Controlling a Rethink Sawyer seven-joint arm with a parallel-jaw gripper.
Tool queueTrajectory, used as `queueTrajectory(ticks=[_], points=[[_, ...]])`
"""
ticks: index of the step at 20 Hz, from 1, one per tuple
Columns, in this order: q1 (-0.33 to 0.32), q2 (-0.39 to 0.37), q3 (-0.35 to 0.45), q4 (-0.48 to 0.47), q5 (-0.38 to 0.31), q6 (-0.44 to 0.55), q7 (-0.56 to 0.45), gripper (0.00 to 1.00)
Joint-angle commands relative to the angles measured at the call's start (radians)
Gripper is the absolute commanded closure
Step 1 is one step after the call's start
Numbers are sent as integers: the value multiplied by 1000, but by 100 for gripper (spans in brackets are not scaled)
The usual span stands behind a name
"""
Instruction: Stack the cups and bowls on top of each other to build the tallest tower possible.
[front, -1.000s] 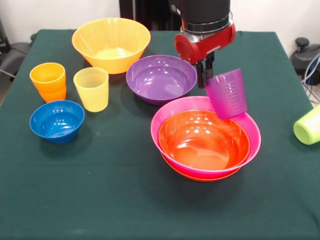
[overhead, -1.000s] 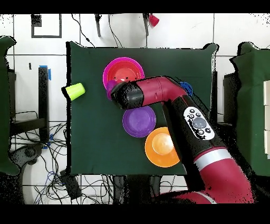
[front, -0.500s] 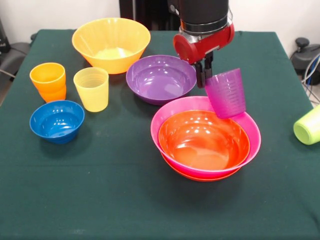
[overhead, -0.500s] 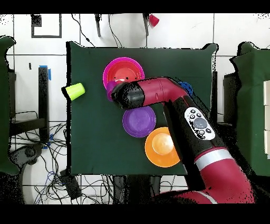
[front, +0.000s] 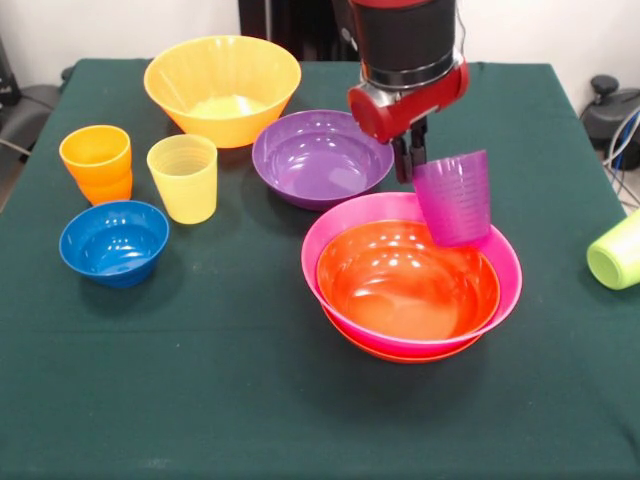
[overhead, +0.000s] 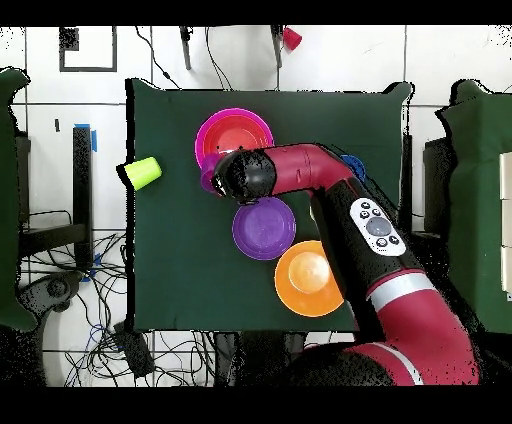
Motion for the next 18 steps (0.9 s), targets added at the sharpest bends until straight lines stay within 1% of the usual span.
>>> queueTrajectory(ticks=[1,4,8,13,18], points=[[19,102,-27,-108,4,104,-18,100],[17,108,-25,-121,8,120,-22,100],[21,101,-17,-142,33,146,-9,100],[10,75,-7,-147,76,189,1,100],[9,61,-15,-157,87,211,-10,100]])
